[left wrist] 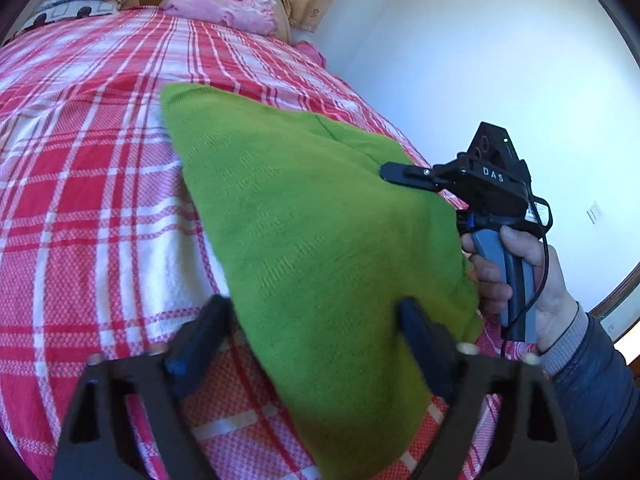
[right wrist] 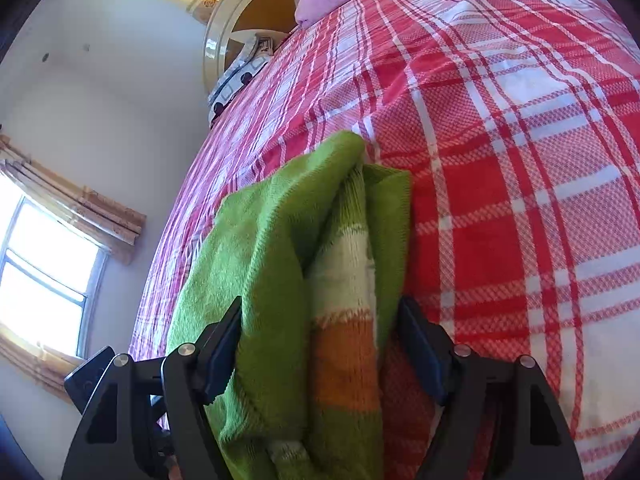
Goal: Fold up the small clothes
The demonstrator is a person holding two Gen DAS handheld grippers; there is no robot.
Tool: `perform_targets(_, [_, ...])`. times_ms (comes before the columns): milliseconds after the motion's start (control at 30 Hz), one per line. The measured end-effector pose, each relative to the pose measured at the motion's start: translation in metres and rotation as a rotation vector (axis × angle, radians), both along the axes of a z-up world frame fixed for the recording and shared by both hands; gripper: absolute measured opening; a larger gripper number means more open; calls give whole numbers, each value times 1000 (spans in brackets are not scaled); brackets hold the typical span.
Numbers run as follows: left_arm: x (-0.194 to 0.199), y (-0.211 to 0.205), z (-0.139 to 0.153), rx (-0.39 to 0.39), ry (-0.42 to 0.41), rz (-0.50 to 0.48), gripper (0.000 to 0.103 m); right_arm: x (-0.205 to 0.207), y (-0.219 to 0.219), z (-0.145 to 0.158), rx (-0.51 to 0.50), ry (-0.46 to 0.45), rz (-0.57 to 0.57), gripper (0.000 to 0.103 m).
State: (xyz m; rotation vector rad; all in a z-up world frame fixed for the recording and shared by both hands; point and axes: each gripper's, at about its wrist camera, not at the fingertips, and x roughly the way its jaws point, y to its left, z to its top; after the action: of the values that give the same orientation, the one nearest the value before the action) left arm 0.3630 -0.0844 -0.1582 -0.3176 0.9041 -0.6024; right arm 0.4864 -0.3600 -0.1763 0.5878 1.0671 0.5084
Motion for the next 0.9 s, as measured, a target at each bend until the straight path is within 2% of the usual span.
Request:
perform_targets(33, [-1, 0, 1, -4, 3, 0, 69, -1, 3, -1, 23, 7, 10, 42])
perform_targets(67, [1, 1, 2, -6, 6, 5, 66, -2, 5, -1, 32, 7, -1, 42])
perform_targets(133, [1, 8, 3, -31, 20, 19, 49, -8, 11, 6, 15, -23, -13, 37])
perform_targets(233, [-6, 19, 15, -54, 12, 26, 40, -18, 19, 22, 39, -71, -26, 34])
perform_targets(367, [-26, 35, 36, -43, -40, 31, 37, -36, 44, 50, 30, -123, 17, 33])
perform_targets(567, [-68, 83, 63, -43, -103, 88, 37, -60, 91, 74, 68, -175, 90, 32])
perform_targets(733, [-108, 124, 77, 1, -144, 152, 37, -77, 156, 92, 107, -208, 185, 32])
perform_targets(900, [-140, 169, 84, 41, -171, 234, 37, -90, 226, 98, 139, -211, 285, 32])
